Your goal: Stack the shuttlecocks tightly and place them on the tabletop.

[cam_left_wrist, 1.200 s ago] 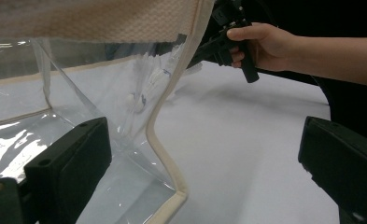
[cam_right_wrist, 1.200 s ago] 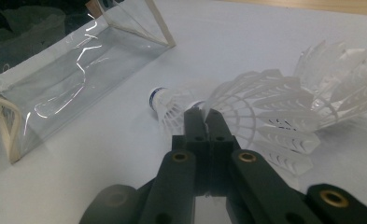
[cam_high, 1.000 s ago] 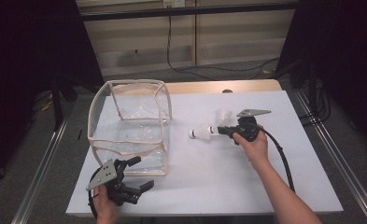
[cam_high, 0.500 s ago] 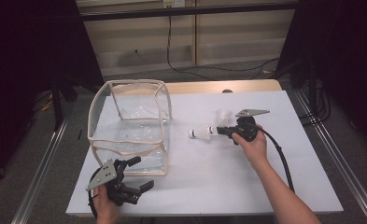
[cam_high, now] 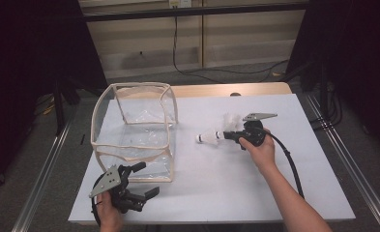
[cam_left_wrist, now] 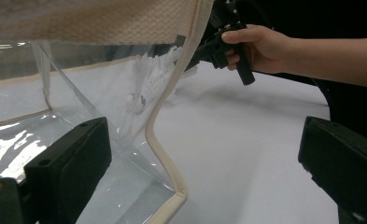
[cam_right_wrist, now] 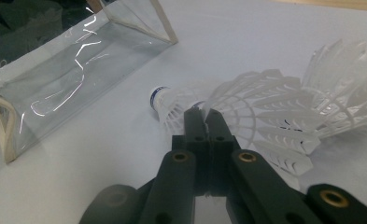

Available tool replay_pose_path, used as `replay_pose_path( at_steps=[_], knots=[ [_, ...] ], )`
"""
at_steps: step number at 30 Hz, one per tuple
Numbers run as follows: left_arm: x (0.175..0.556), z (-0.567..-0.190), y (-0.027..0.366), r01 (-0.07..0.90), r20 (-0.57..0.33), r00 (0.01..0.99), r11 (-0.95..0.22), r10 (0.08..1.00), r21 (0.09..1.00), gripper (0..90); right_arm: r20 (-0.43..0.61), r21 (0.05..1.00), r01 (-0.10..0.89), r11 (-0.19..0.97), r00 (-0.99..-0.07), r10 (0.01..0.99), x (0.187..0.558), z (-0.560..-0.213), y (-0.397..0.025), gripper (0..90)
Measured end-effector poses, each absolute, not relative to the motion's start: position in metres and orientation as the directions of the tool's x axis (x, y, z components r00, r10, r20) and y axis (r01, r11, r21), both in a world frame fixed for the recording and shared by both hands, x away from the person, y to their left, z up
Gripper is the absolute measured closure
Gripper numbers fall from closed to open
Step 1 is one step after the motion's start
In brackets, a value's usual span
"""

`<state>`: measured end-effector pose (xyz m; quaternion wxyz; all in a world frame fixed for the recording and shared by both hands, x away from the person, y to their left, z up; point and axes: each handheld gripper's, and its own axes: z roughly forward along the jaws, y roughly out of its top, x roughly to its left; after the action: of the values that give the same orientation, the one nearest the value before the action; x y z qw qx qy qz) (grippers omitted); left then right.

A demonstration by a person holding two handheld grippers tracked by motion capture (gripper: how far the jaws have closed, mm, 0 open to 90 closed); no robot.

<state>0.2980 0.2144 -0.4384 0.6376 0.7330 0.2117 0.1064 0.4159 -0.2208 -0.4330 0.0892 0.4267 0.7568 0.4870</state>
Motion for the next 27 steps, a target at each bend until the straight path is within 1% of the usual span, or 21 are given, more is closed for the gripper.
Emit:
replay_pose_path(
  at_steps=[27],
  knots=[
    [0.2979, -0.4388, 0.2136, 0.177, -0.116, 0.888, -0.098, 0.445, 0.979, 2.8, 0.300, 0.812, 0.564, 0.151, -0.625, 0.721, 0.4217, -0.4392, -0.2155, 90.0]
  ],
)
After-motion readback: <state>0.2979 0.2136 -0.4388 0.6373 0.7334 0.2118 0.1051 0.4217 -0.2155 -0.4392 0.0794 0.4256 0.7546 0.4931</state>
